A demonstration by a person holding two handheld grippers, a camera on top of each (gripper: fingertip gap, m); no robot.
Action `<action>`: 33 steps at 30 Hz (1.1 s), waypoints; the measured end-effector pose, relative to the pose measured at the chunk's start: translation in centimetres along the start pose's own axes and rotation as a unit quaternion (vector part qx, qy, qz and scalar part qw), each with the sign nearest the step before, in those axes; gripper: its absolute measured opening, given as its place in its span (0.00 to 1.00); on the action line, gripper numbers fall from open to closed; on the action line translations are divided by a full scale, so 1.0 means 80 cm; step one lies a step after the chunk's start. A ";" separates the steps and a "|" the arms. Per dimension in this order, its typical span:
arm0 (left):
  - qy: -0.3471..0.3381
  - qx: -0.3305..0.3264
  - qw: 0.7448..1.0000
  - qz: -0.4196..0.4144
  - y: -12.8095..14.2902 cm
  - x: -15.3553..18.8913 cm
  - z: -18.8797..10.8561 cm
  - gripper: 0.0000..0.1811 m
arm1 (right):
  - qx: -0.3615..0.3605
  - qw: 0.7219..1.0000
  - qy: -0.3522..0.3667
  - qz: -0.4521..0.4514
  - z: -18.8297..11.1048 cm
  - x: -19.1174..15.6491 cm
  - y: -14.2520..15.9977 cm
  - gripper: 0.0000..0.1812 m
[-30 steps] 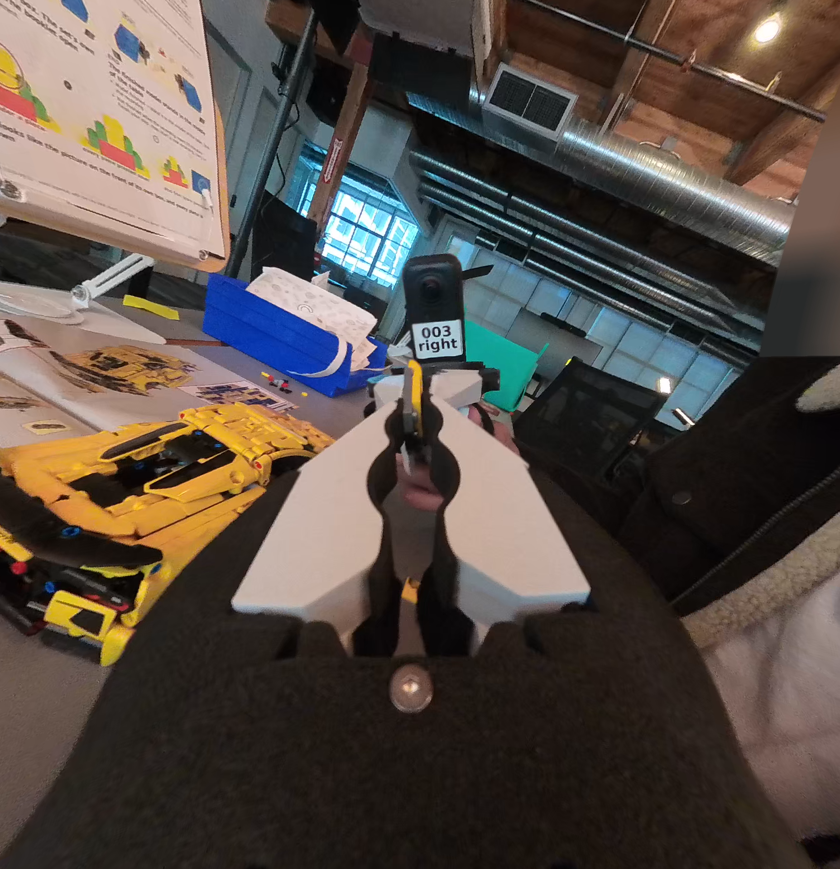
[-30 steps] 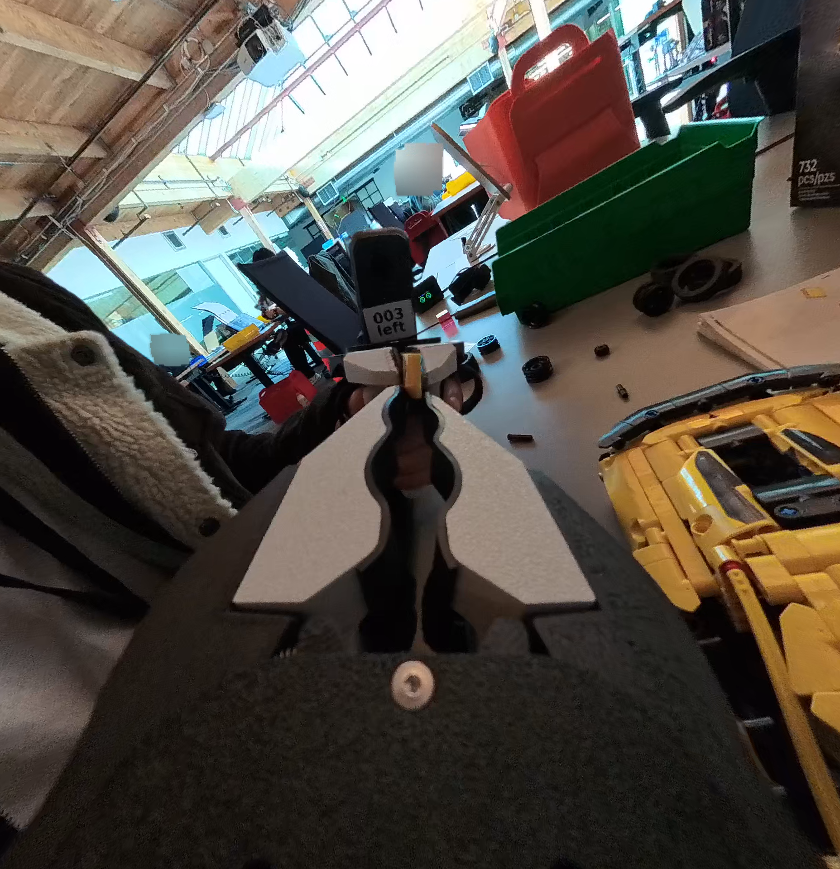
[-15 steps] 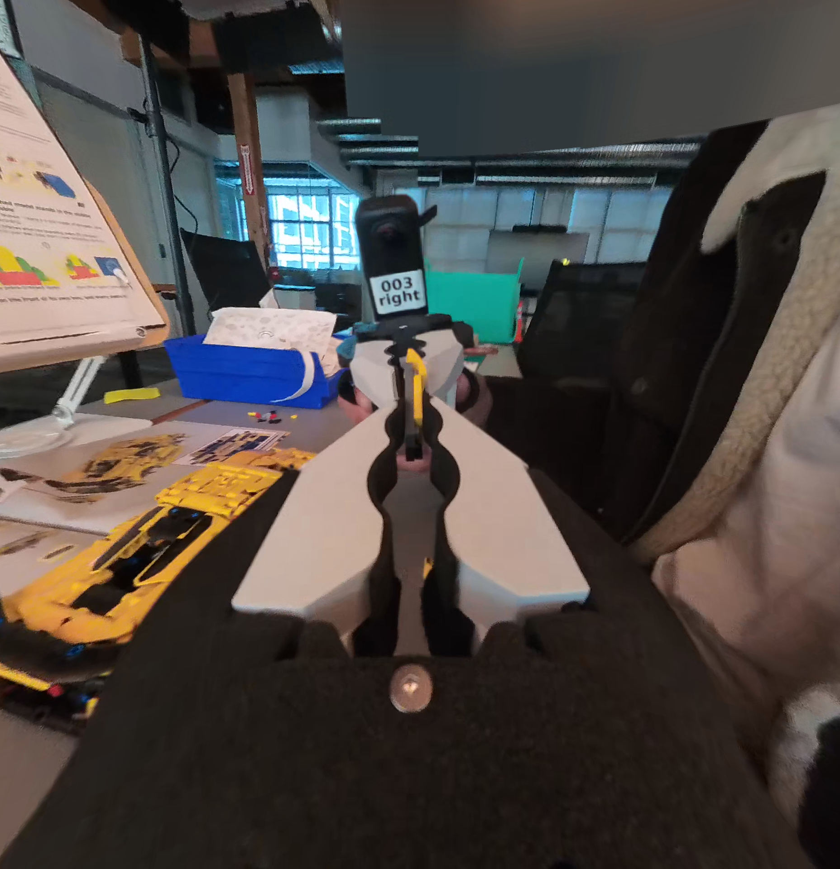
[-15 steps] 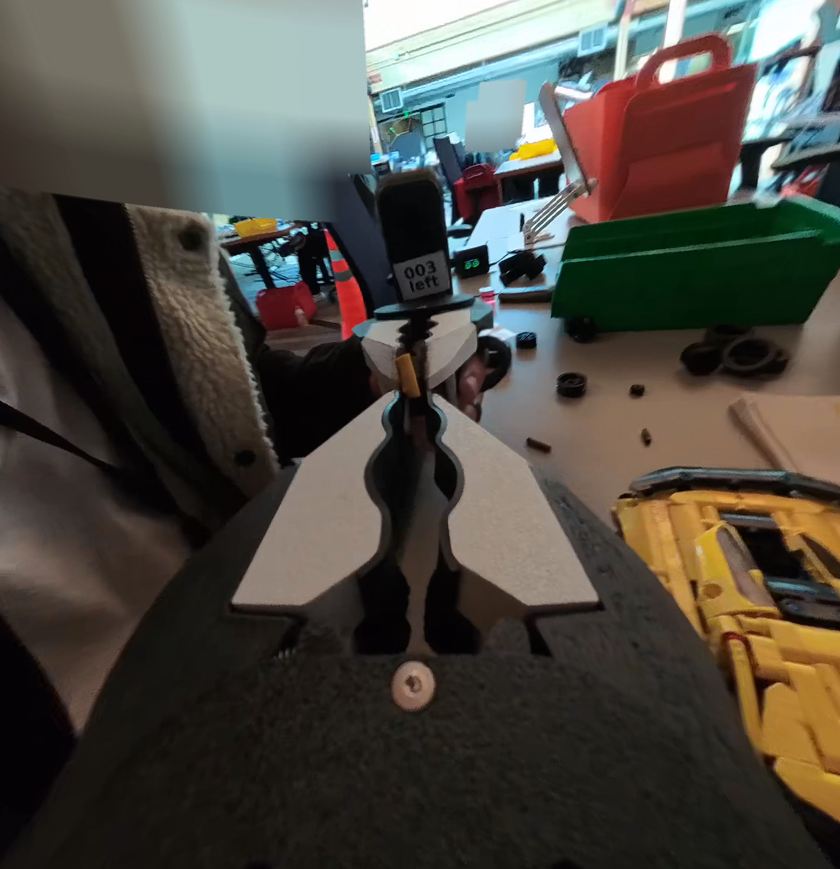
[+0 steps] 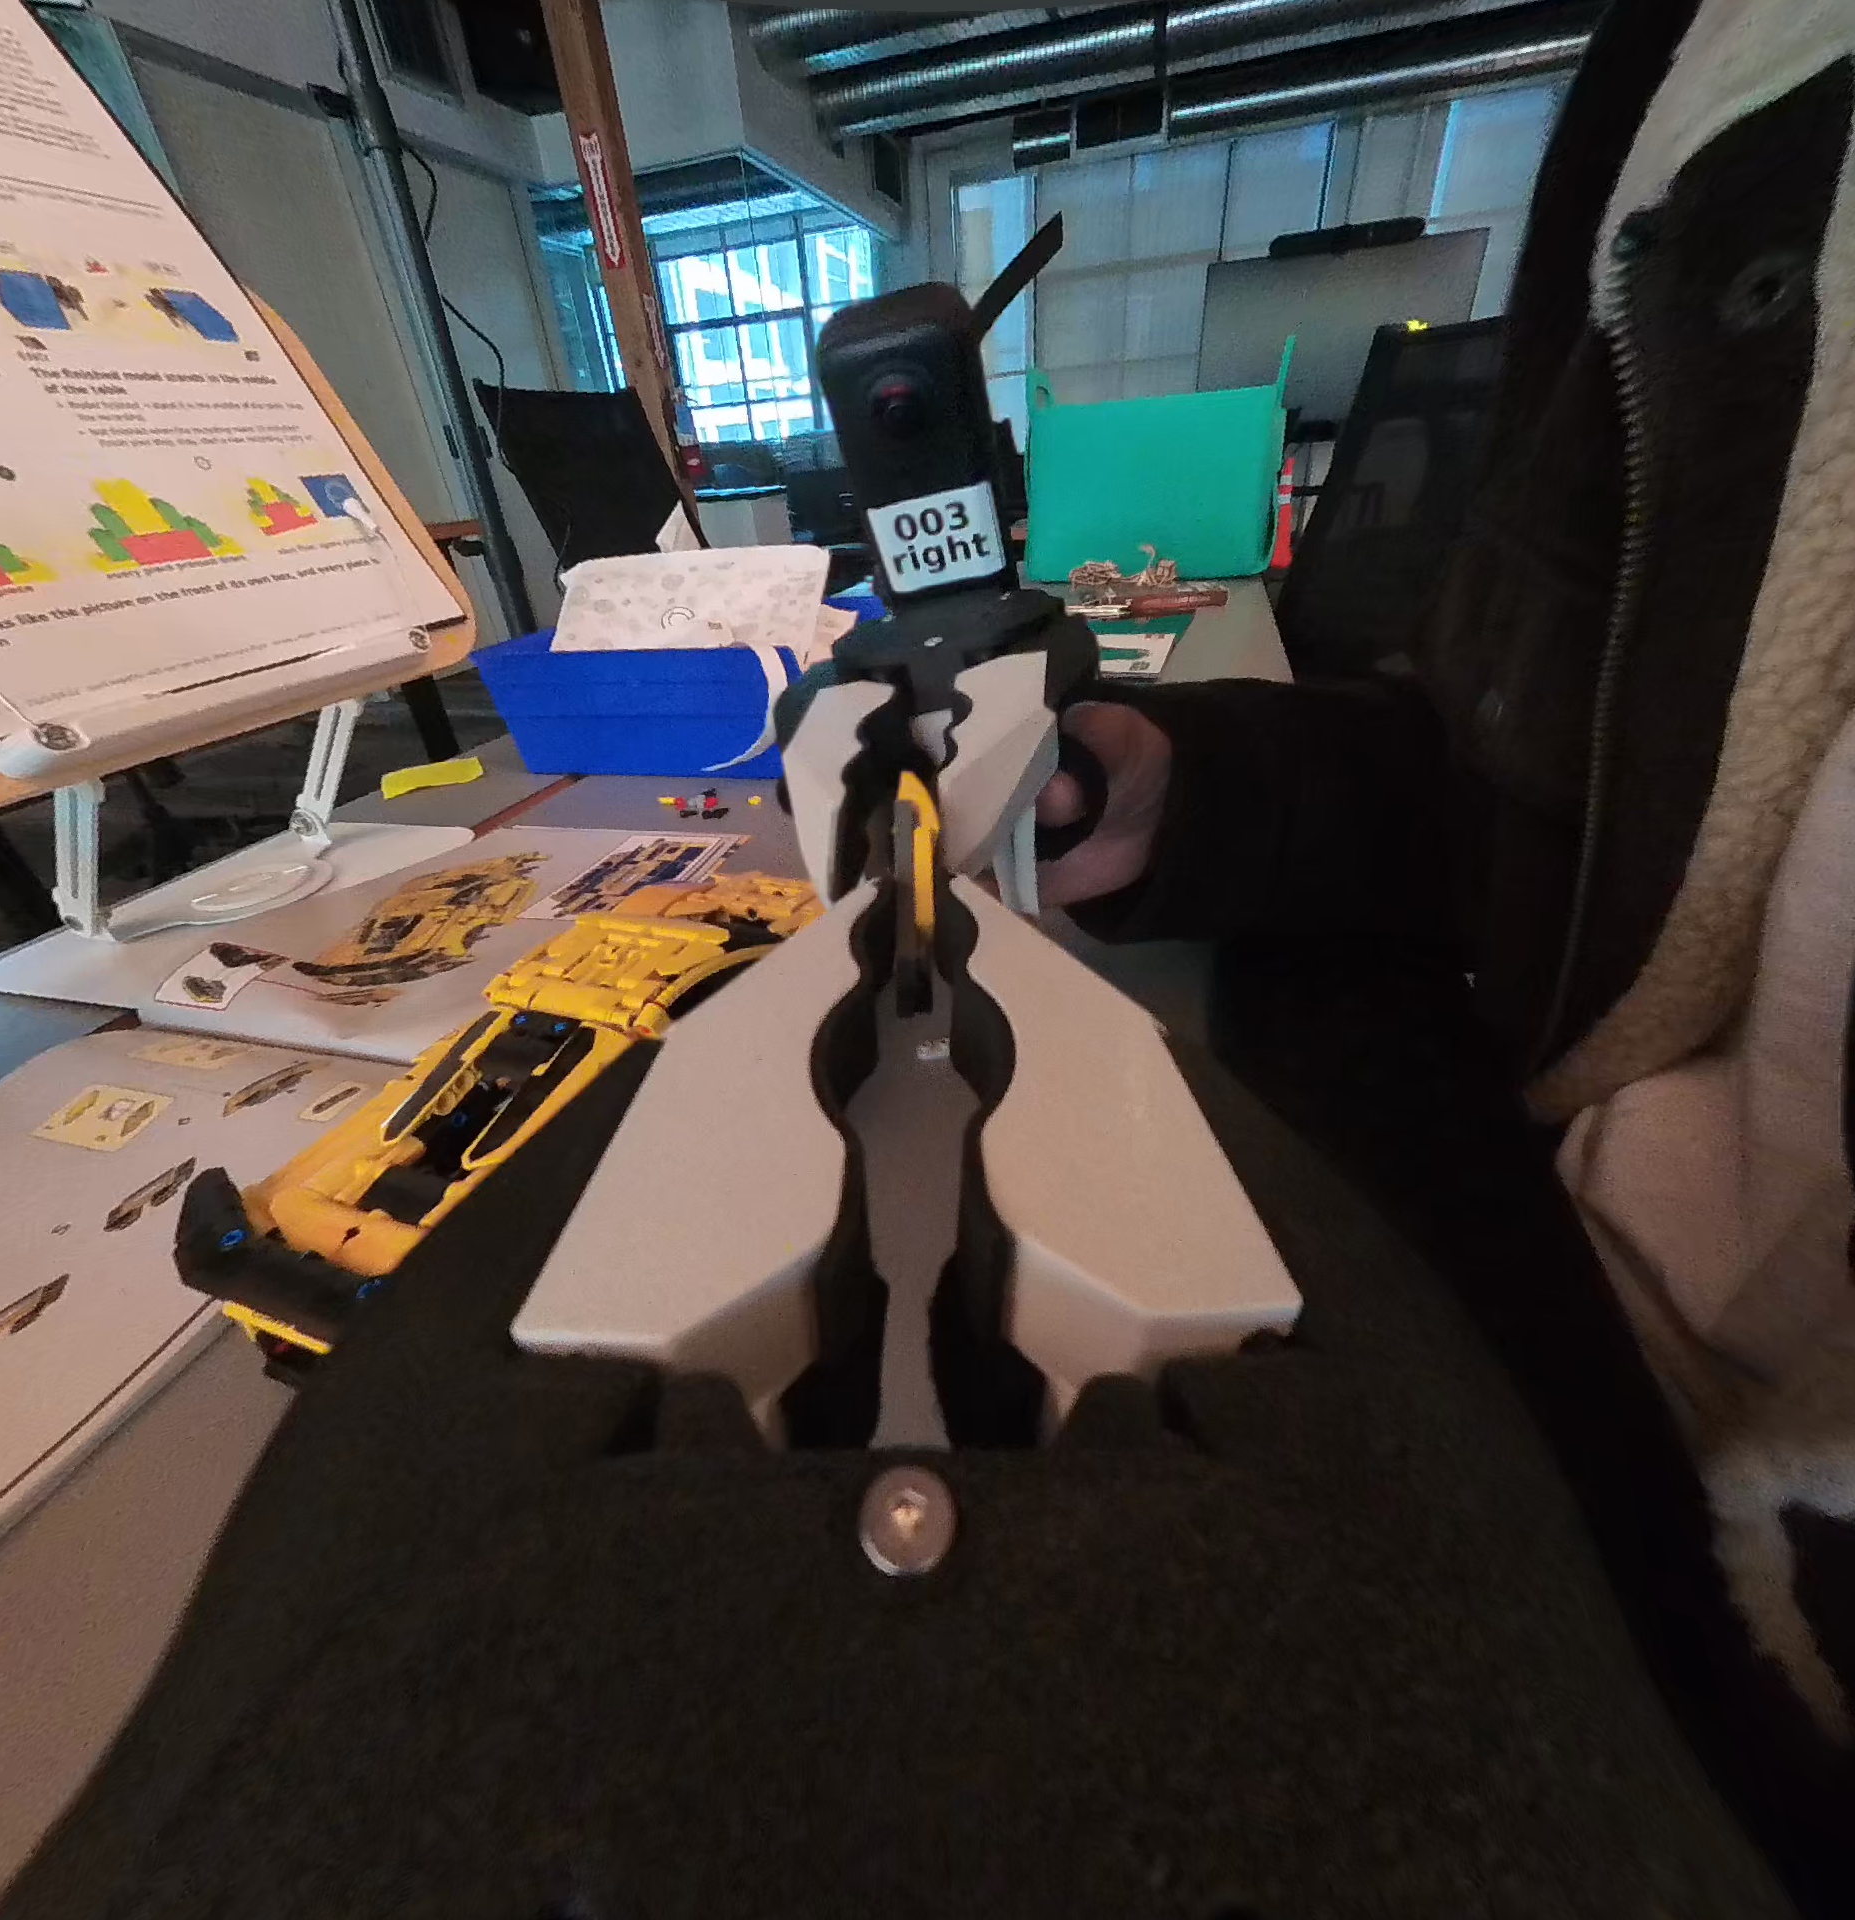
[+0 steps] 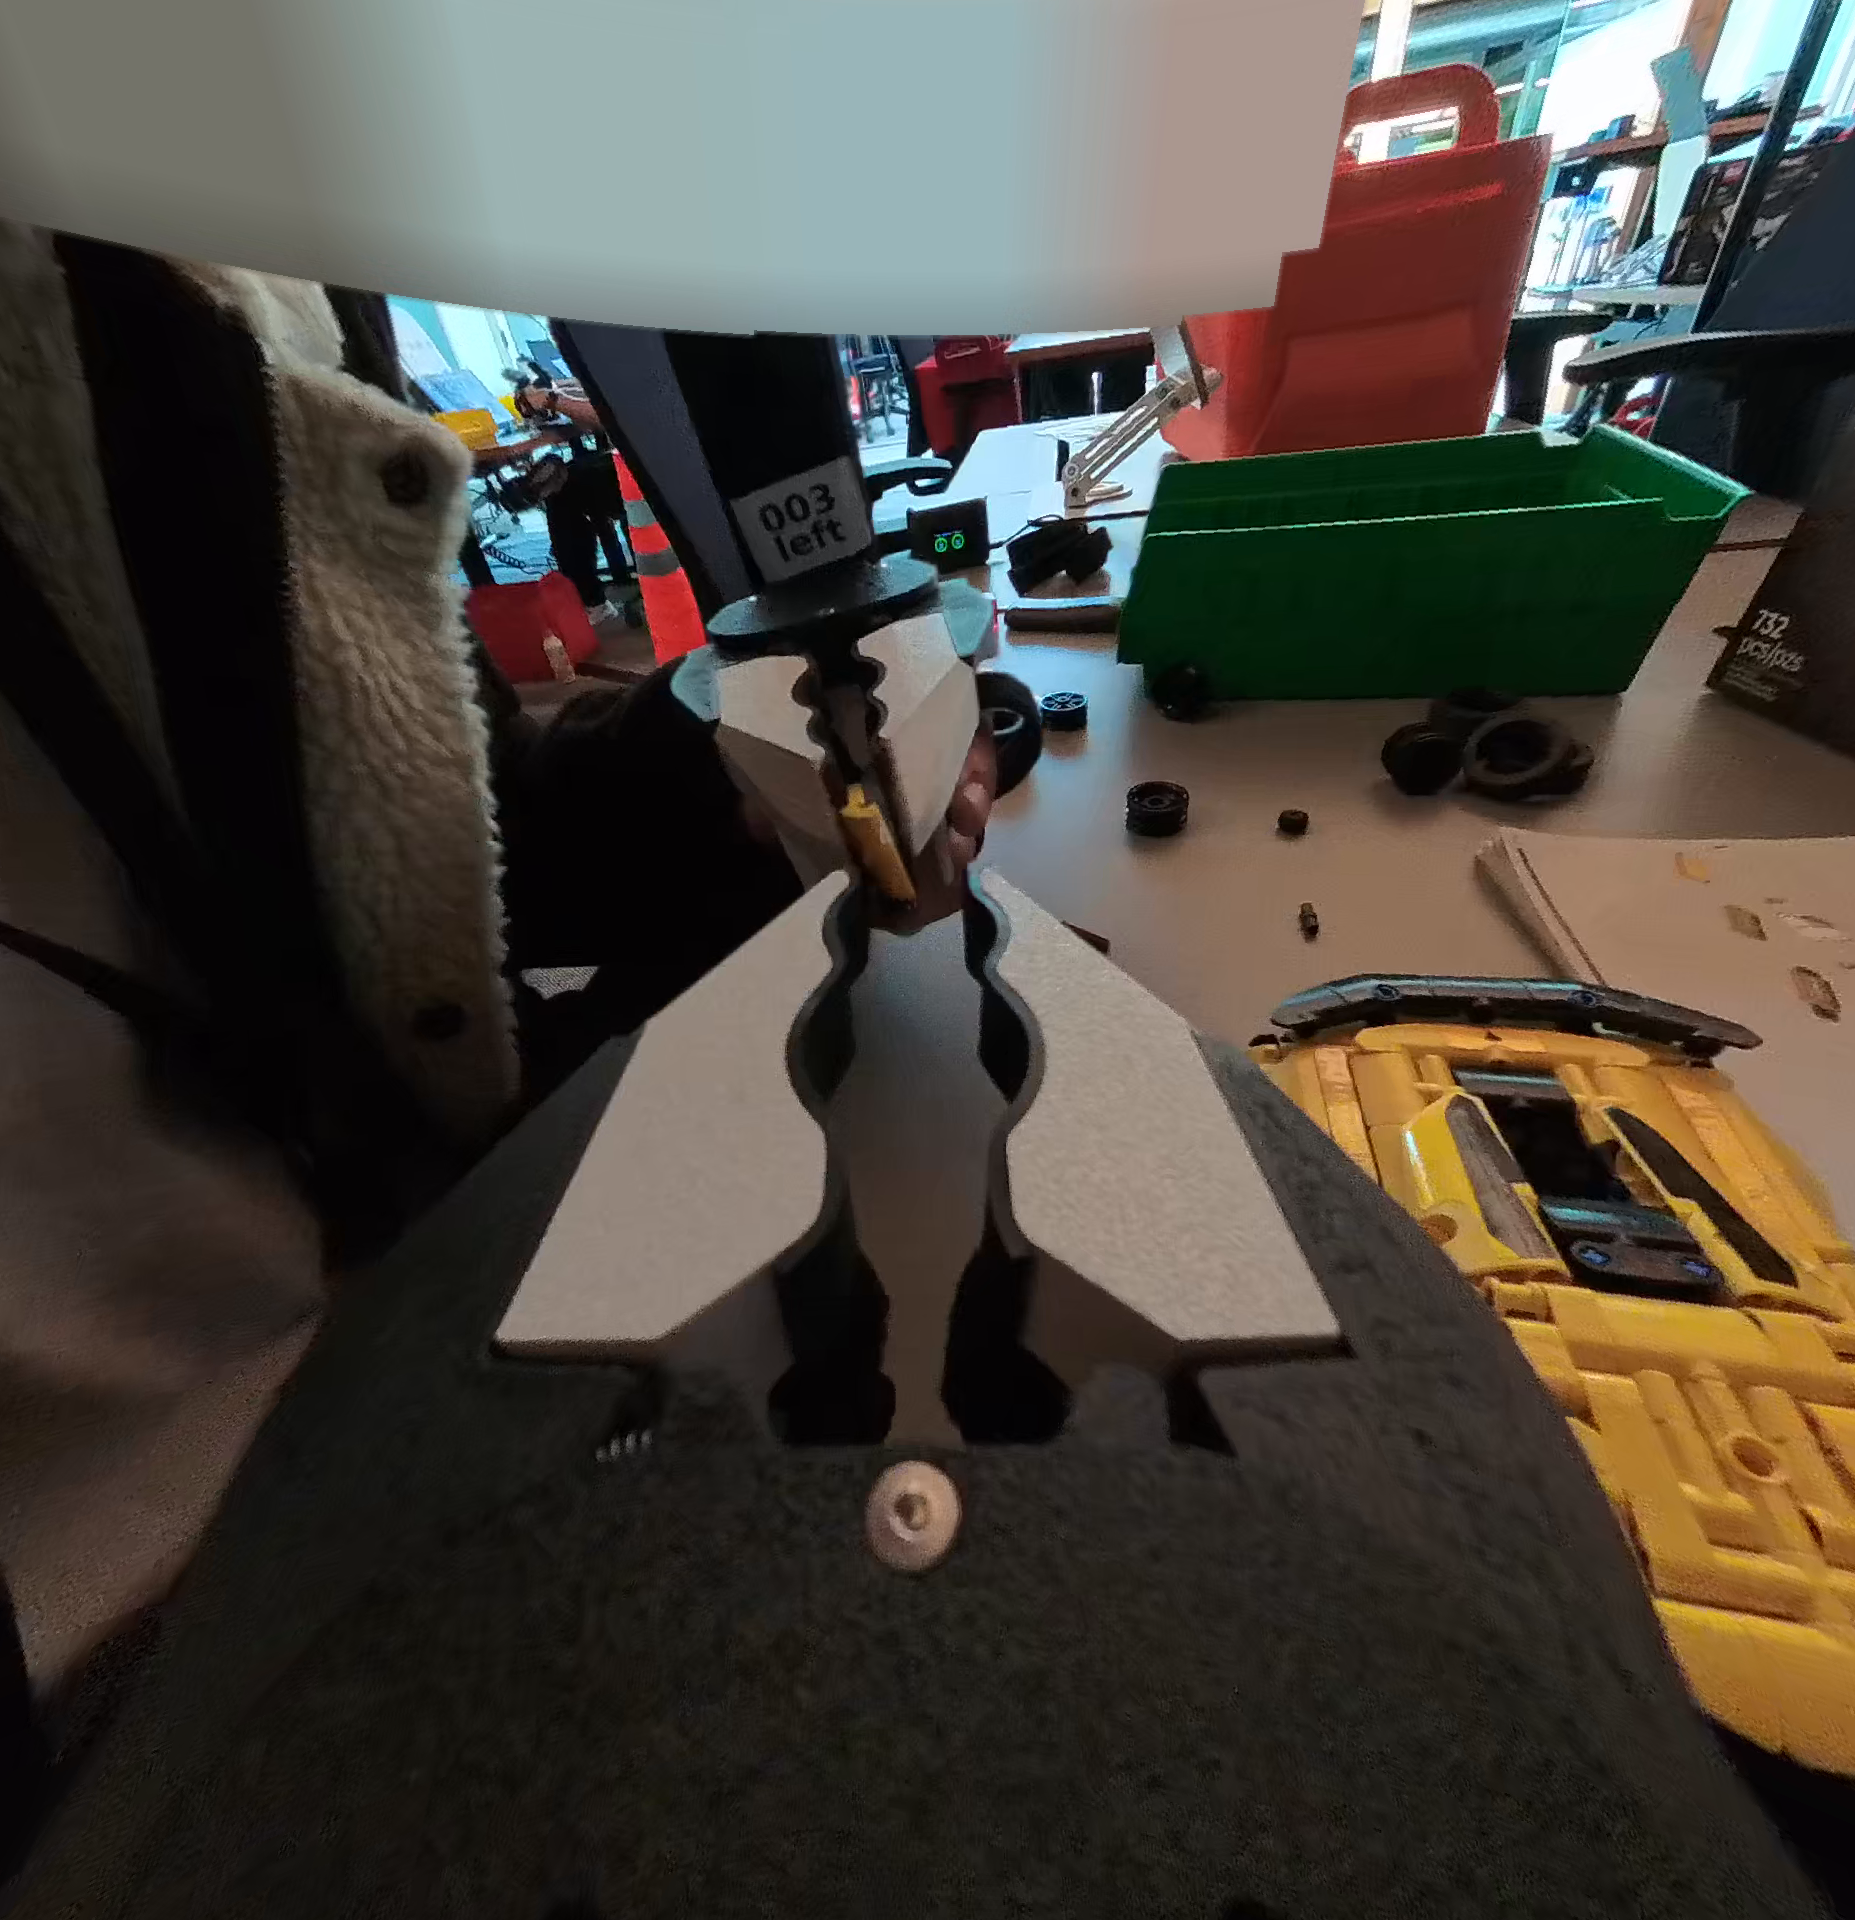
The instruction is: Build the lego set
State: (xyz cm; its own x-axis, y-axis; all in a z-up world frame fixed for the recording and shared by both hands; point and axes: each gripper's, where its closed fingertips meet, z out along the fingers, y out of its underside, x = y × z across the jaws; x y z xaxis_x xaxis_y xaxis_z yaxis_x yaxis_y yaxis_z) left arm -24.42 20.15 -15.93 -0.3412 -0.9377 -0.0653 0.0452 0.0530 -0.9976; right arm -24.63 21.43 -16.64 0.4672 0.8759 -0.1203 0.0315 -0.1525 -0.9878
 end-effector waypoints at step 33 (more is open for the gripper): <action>0.044 -0.073 0.996 -0.004 0.036 0.013 0.002 0.03 | -0.058 0.998 -0.030 -0.023 -0.001 -0.016 0.030 0.04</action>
State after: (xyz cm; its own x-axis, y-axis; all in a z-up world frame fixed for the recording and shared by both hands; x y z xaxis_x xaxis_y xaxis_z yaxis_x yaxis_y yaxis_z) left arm -24.54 19.24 -18.86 -0.4225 -0.9048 -0.0535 -0.0930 0.1020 -0.9904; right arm -25.06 19.92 -18.87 0.4088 0.9086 -0.0852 0.1557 -0.1614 -0.9745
